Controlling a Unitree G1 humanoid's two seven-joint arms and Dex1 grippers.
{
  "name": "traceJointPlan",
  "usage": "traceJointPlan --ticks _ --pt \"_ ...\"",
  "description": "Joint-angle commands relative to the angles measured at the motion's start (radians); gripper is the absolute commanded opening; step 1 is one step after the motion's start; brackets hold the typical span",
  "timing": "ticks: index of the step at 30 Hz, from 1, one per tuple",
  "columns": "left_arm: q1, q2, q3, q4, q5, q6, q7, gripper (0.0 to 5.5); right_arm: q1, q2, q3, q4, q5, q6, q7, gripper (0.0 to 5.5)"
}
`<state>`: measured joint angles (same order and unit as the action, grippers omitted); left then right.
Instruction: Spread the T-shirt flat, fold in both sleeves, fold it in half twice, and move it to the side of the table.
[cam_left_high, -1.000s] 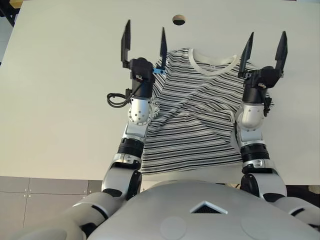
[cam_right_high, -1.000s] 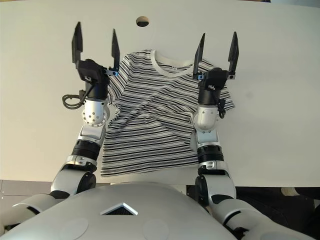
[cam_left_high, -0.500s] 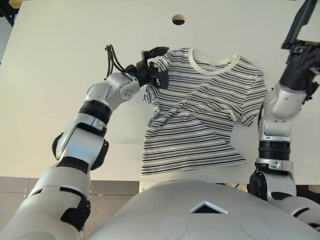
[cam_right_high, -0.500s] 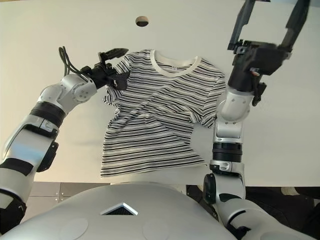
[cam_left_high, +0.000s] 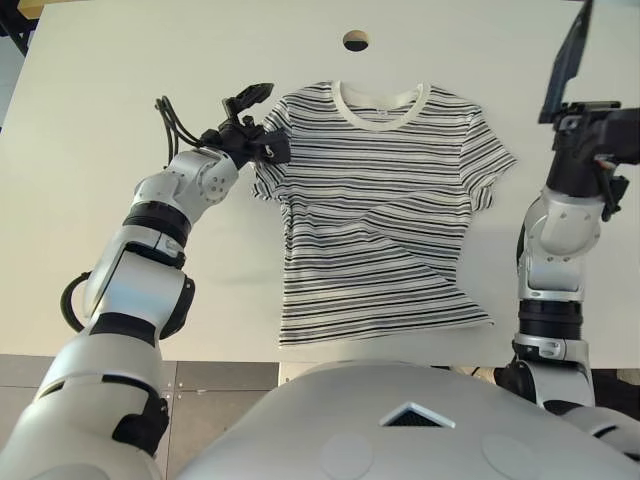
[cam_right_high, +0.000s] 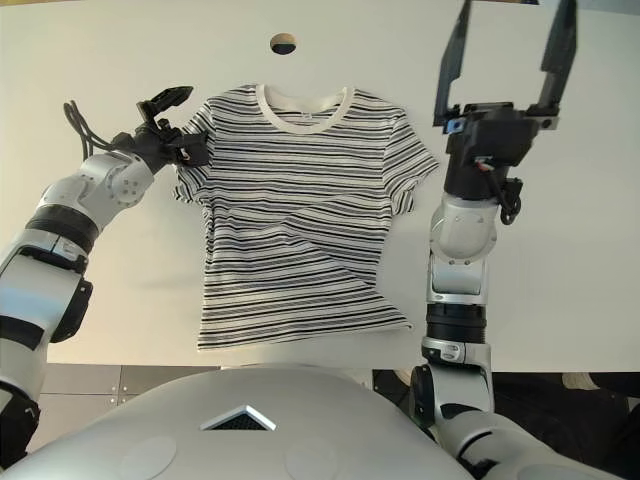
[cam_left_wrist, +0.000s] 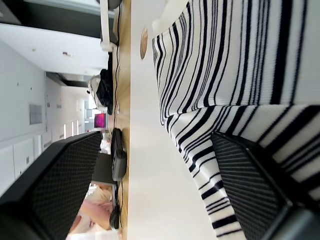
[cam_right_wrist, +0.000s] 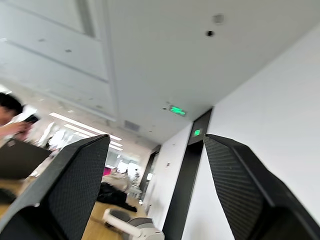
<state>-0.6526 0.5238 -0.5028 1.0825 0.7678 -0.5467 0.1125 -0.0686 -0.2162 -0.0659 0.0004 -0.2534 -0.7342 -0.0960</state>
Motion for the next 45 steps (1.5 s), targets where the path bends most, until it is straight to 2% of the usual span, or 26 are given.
traceJointPlan --ticks 1,6,9,13,16,19,23,27,34,39,45 --pt "0.024 0.01 0.011 0.017 -0.015 0.038 0.028 4.04 0.066 -0.048 0.023 -0.045 -0.01 0.018 0.067 3.46" --pt "0.02 0.005 0.062 -0.041 -0.058 0.039 0.157 4.04 0.133 -0.099 0.06 -0.107 -0.005 0.034 0.155 3.46" --pt "0.101 0.055 0.189 -0.268 -0.162 -0.035 0.238 4.04 0.279 -0.268 0.083 -0.189 -0.031 0.034 0.325 3.46" --pt "0.269 0.094 0.311 -0.585 -0.27 -0.037 0.186 4.04 0.462 -0.467 0.035 -0.294 -0.08 0.04 0.489 3.46" --pt "0.417 0.109 0.303 -0.827 -0.32 -0.033 0.06 4.04 0.516 -0.535 0.034 -0.331 -0.086 0.044 0.551 3.46" --pt "0.626 0.194 0.166 -1.095 -0.352 -0.147 -0.153 4.04 0.445 -0.509 -0.021 -0.32 -0.064 0.071 0.504 3.46" --pt "0.806 0.292 0.097 -1.261 -0.405 -0.183 -0.343 4.04 0.25 -0.406 -0.122 -0.284 -0.031 0.165 0.348 3.46" --pt "0.888 0.397 0.068 -1.271 -0.354 -0.182 -0.51 4.04 0.163 -0.37 -0.068 -0.263 -0.073 0.195 0.33 3.46" --pt "0.889 0.378 0.092 -1.226 -0.119 -0.144 -0.511 4.04 0.127 -0.345 -0.017 -0.291 -0.088 0.208 0.333 3.46" --pt "1.036 0.513 0.046 -1.276 -0.179 -0.212 -0.61 4.04 0.109 -0.329 0.029 -0.28 -0.105 0.199 0.331 3.46" --pt "1.218 0.683 0.127 -1.355 -0.358 -0.242 -0.616 4.04 0.097 -0.319 0.058 -0.238 -0.139 0.189 0.31 3.46"
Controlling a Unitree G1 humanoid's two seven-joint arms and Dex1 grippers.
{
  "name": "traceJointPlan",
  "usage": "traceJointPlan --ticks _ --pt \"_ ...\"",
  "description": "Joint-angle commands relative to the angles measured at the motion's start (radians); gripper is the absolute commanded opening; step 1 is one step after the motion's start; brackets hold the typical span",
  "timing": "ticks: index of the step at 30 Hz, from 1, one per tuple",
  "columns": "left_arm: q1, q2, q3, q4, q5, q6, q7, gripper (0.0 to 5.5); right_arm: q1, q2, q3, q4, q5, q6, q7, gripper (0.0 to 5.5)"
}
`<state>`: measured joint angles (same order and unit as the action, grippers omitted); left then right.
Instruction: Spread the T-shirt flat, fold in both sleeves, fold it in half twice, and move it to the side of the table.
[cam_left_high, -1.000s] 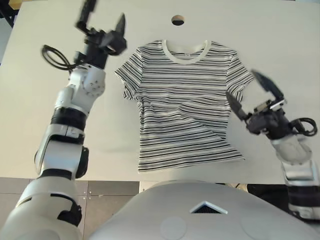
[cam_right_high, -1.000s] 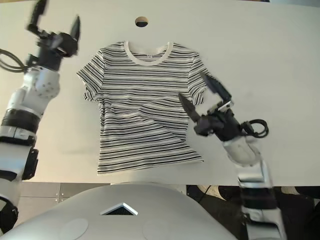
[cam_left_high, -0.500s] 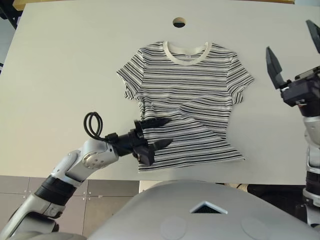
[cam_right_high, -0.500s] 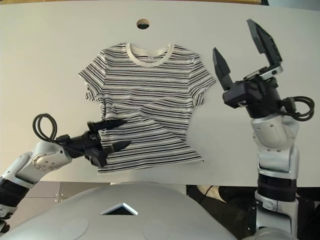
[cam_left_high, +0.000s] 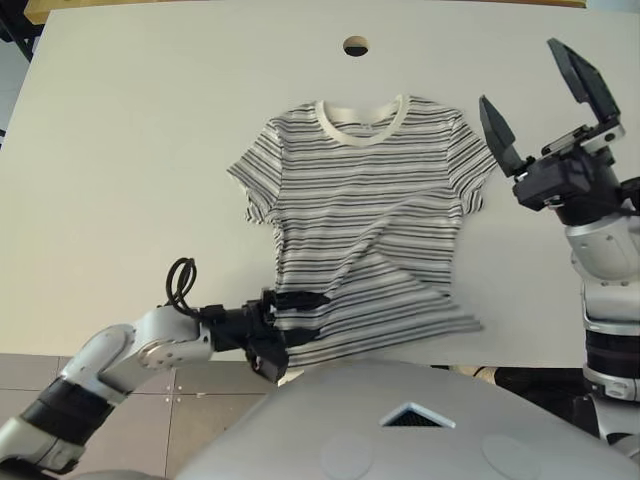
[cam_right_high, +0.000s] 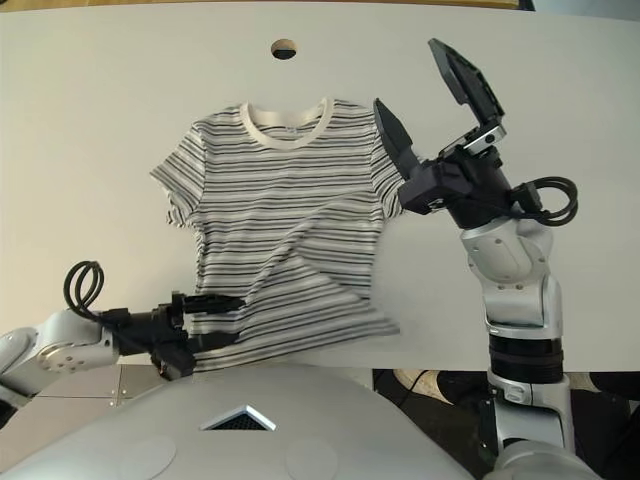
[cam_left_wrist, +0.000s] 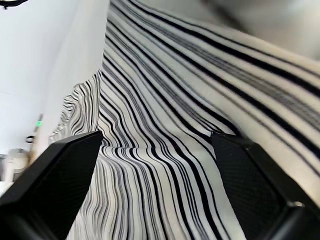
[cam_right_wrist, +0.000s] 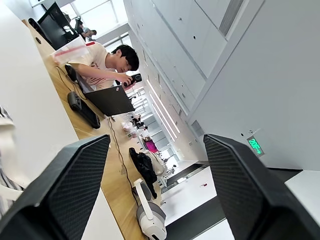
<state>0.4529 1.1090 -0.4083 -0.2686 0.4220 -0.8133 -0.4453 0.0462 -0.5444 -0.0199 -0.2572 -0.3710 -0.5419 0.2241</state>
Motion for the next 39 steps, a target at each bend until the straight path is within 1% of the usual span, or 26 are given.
traceJointPlan --ticks 1,2,6,8,10,13,16,18,20,22,25,28,33,36,39 --pt "0.121 0.103 0.063 -0.006 -0.027 0.025 -0.047 4.04 -0.018 0.011 0.015 0.023 -0.024 -0.003 -0.012 3.46" --pt "0.119 0.098 0.096 -0.001 -0.028 0.027 -0.035 4.04 -0.02 0.014 0.019 0.028 -0.028 -0.003 -0.015 3.46" --pt "-0.005 0.016 0.247 0.112 -0.009 0.034 0.065 4.04 -0.021 0.012 0.038 0.04 -0.035 -0.009 -0.01 3.46" --pt "0.02 0.012 0.28 0.089 -0.064 0.014 0.046 4.04 -0.024 0.001 0.045 0.065 -0.035 -0.017 -0.004 3.46" --pt "0.073 0.023 0.269 0.025 -0.151 -0.012 0.003 4.04 -0.045 -0.002 0.06 0.123 -0.047 -0.02 -0.006 3.46" --pt "0.1 0.024 0.247 -0.092 -0.31 -0.037 -0.024 4.04 -0.137 0.002 0.142 0.358 -0.109 -0.015 0.014 3.46" --pt "0.046 -0.03 0.252 -0.145 -0.437 -0.026 -0.019 4.04 -0.272 0.031 0.26 0.655 -0.155 -0.027 0.076 3.46" --pt "0.013 -0.063 0.243 -0.164 -0.502 -0.011 -0.025 4.04 -0.373 0.077 0.327 0.841 -0.175 -0.045 0.103 3.46" --pt "-0.005 -0.095 0.235 -0.177 -0.527 0.006 -0.039 4.04 -0.463 0.118 0.374 1.007 -0.194 -0.055 0.105 3.46" --pt "-0.027 -0.13 0.236 -0.166 -0.539 0.023 -0.049 4.04 -0.536 0.14 0.384 1.152 -0.189 -0.04 0.091 3.46" --pt "-0.064 -0.187 0.248 -0.112 -0.525 0.046 -0.056 4.04 -0.607 0.141 0.338 1.29 -0.118 -0.022 0.089 3.46" --pt "-0.139 -0.26 0.293 0.01 -0.49 0.08 -0.028 4.04 -0.649 0.1 0.307 1.369 -0.078 -0.021 0.083 3.46" --pt "-0.216 -0.34 0.32 0.158 -0.437 0.079 -0.017 4.04 -0.678 0.061 0.315 1.434 -0.088 -0.025 0.045 3.46" --pt "-0.306 -0.389 0.32 0.287 -0.304 0.083 0.028 4.04 -0.688 0.078 0.333 1.448 -0.097 -0.035 0.023 3.46" --pt "-0.403 -0.427 0.337 0.426 -0.166 0.103 0.125 4.04 -0.719 0.097 0.343 1.471 -0.111 -0.005 -0.04 3.46"
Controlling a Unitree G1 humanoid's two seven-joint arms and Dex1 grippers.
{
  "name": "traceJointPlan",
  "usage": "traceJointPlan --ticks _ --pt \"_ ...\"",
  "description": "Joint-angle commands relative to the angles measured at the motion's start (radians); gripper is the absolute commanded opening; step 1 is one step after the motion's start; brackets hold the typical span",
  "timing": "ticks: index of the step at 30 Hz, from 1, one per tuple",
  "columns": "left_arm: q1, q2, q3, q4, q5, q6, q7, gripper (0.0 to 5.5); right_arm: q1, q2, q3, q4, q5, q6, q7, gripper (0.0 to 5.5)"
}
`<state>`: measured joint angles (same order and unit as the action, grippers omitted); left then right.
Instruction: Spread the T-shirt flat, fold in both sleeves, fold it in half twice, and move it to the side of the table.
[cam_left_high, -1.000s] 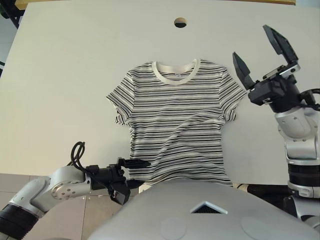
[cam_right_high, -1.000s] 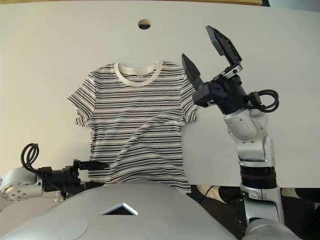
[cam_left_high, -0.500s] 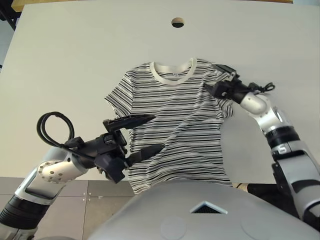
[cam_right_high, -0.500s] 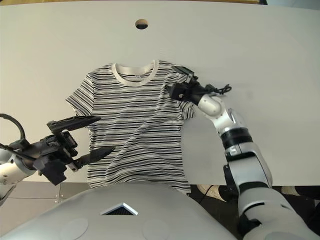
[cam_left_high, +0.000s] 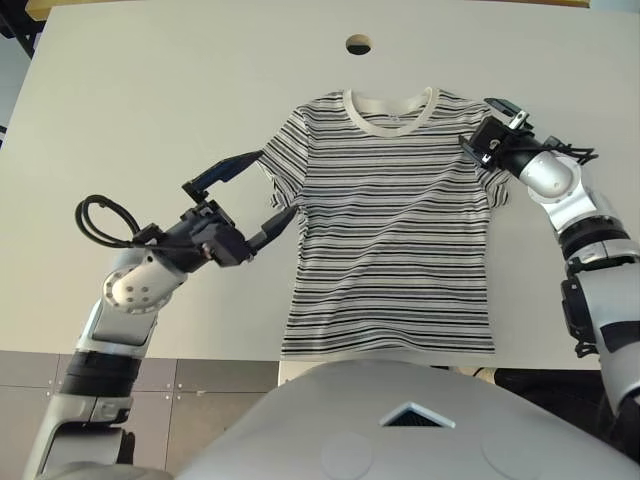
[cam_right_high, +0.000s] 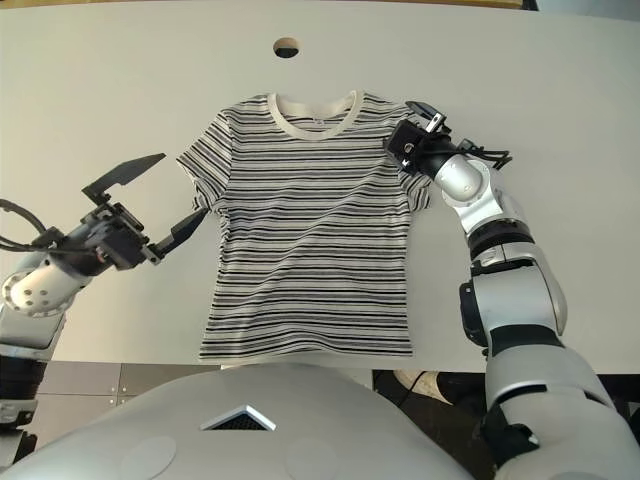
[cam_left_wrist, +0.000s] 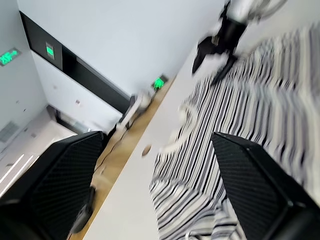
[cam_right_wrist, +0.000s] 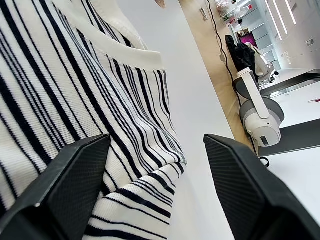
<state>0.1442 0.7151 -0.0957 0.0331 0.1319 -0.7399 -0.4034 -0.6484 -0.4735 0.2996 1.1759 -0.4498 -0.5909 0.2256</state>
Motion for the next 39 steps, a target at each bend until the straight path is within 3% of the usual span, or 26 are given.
traceJointPlan --ticks 1,7,12,20,26,33,39 --pt "-0.112 -0.042 0.025 0.15 0.151 0.032 0.104 4.04 -0.034 0.032 0.023 0.047 -0.031 0.053 -0.057 3.46" --pt "-0.245 -0.097 -0.037 0.275 0.347 0.036 0.222 4.04 -0.04 0.031 -0.038 -0.001 0.039 -0.036 -0.123 3.46" --pt "-0.504 -0.154 -0.141 0.446 0.526 0.06 0.317 4.04 0.124 -0.021 -0.125 -0.343 0.17 -0.142 -0.063 3.46" --pt "-0.755 -0.19 -0.33 0.843 0.725 0.113 0.44 4.04 0.408 -0.065 -0.154 -0.884 0.198 0.02 0.031 3.46" --pt "-0.806 -0.201 -0.46 1.046 0.784 0.096 0.452 4.04 0.46 -0.049 -0.171 -1.027 0.213 0.105 0.056 3.46" --pt "-0.85 -0.176 -0.435 1.082 0.732 0.124 0.655 4.04 0.49 -0.021 -0.149 -1.041 0.192 0.124 0.057 3.46" --pt "-0.719 -0.097 -0.312 0.812 0.635 0.069 0.821 4.04 0.508 -0.01 -0.141 -1.048 0.186 0.122 0.064 3.46"
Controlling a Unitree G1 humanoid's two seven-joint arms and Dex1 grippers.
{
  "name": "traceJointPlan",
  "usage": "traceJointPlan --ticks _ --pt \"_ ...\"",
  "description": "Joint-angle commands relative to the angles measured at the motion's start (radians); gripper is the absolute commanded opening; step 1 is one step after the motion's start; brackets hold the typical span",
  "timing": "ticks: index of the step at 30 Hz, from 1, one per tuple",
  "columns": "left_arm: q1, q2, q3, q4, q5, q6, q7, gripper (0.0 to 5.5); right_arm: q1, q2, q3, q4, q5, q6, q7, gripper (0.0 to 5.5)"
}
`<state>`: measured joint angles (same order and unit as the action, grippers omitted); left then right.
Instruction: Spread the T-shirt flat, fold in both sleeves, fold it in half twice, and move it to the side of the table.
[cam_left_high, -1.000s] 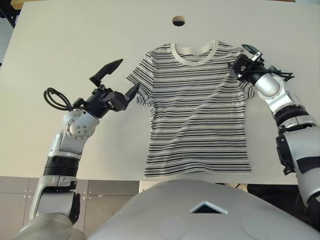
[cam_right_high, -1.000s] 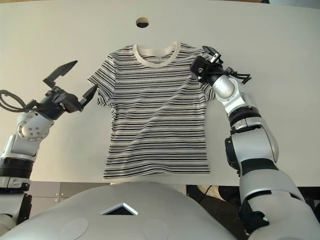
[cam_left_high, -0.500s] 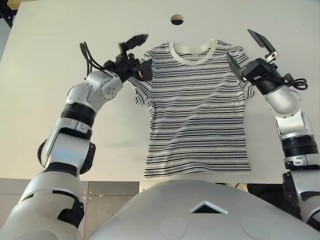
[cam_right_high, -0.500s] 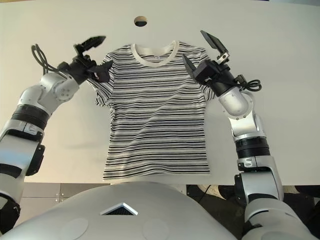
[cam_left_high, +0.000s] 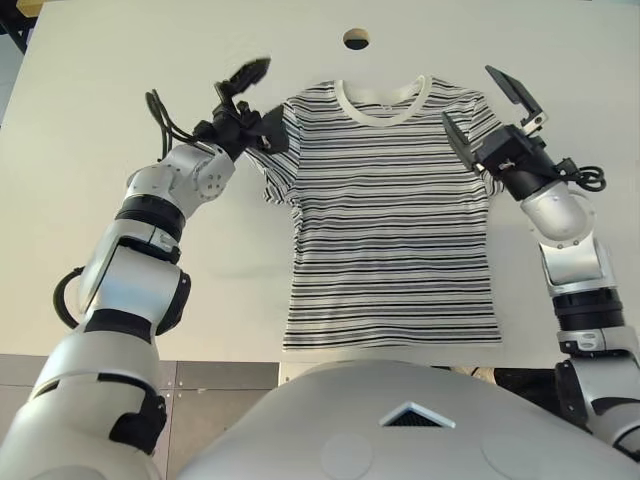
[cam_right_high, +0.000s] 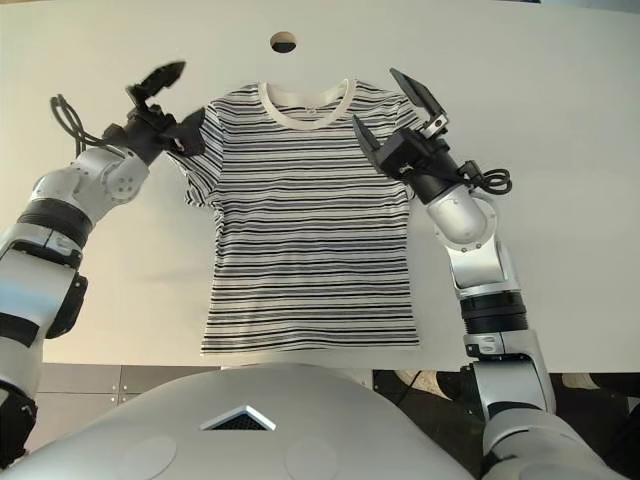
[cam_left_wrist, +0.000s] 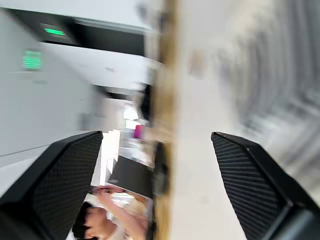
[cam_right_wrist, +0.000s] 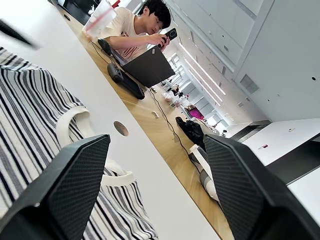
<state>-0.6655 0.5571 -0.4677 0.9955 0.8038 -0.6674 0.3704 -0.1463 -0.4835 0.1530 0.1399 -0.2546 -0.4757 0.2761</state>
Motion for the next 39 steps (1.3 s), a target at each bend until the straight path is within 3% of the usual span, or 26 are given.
traceJointPlan --ticks 1,4,11,18,24,31,39 --pt "0.125 0.085 0.084 -0.214 -0.047 0.007 0.051 4.04 0.009 0.0 0.007 -0.014 -0.009 0.006 0.016 3.46" --pt "0.237 0.173 0.141 -0.388 -0.029 0.09 0.013 4.04 0.023 -0.002 0.018 -0.019 -0.016 -0.001 0.022 3.46" --pt "0.412 0.321 0.086 -0.465 0.058 0.206 -0.224 4.04 0.047 -0.013 0.016 -0.039 -0.033 -0.019 0.02 3.46" --pt "0.211 0.185 -0.047 -0.202 0.172 0.198 -0.188 4.04 0.049 -0.004 0.019 -0.033 -0.054 -0.053 -0.007 3.46" --pt "0.132 0.151 -0.135 -0.048 0.211 0.163 -0.149 4.04 0.067 -0.01 0.019 -0.034 -0.061 -0.064 -0.007 3.46" --pt "0.175 0.225 -0.224 -0.149 0.209 0.003 -0.246 4.04 0.062 0.003 0.03 -0.029 -0.064 -0.061 -0.002 3.46" --pt "0.146 0.188 -0.225 -0.134 0.203 0.042 -0.238 4.04 0.06 0.011 0.034 -0.014 -0.063 -0.058 -0.005 3.46"
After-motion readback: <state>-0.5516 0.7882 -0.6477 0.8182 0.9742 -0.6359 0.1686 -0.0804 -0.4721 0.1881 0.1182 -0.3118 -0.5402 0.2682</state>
